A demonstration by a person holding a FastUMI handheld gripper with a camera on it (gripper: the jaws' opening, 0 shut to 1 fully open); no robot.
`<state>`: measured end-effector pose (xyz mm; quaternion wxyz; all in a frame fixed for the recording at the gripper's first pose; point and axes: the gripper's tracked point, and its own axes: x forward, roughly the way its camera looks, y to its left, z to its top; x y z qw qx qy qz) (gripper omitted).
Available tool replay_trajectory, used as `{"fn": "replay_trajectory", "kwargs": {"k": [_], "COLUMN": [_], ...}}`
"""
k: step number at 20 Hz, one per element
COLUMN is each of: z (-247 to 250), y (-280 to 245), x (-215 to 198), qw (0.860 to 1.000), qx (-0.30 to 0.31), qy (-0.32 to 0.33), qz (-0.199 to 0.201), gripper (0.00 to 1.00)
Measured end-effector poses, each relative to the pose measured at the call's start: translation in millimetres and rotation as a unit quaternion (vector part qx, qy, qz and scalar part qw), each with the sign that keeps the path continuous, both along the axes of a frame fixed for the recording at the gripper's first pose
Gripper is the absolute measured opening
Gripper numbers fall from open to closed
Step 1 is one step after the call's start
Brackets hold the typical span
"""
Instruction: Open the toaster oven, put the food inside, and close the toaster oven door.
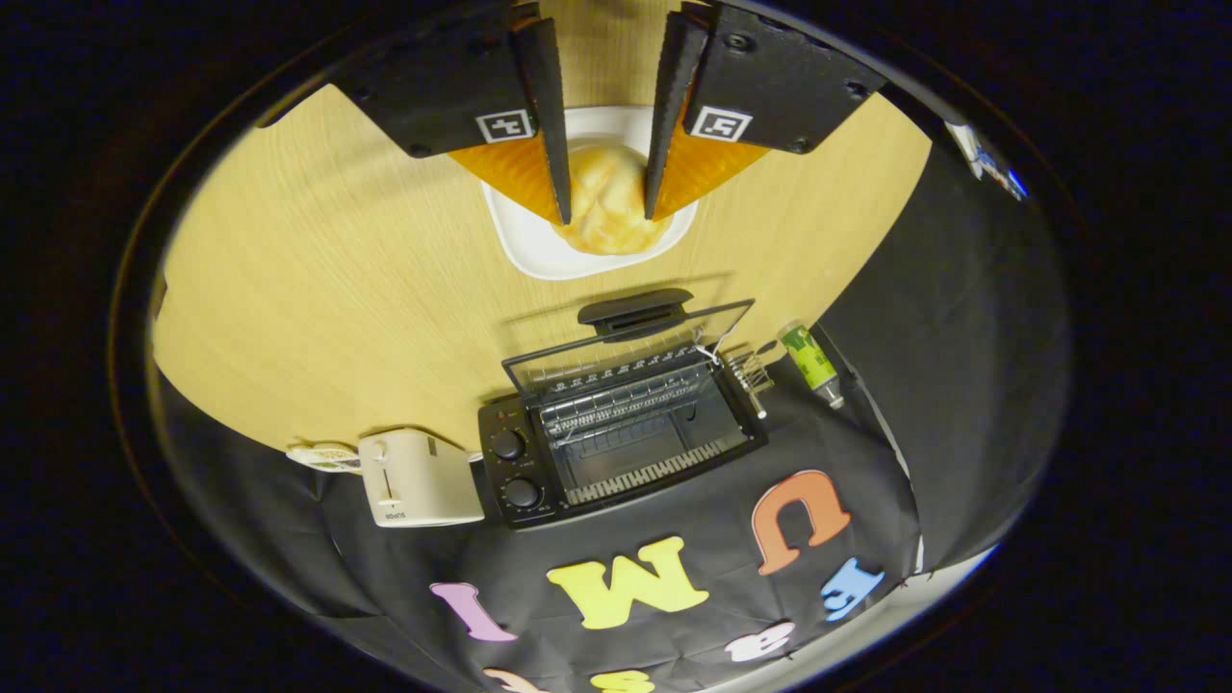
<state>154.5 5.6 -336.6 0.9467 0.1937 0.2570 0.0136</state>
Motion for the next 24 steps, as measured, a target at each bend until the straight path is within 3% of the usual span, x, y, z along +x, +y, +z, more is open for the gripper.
{"fn": "replay_trajectory", "kwargs": {"k": [7, 11, 17, 21, 24], "z": [70, 98, 106, 95, 81], "y": [27, 23, 14, 8, 10], "x": [25, 65, 150, 210, 247], "qw": [0.980, 0.969, 0.973, 0.985, 0.988], "qx": [0.183, 0.223, 0.204, 0.131, 0.113], "qy": [-0.082, -0.102, -0.103, -0.098, -0.085], "qz": [0.007, -0.013, -0.041, -0.053, -0.060], "gripper": [0.45, 0.45, 0.44, 0.45, 0.45]}}
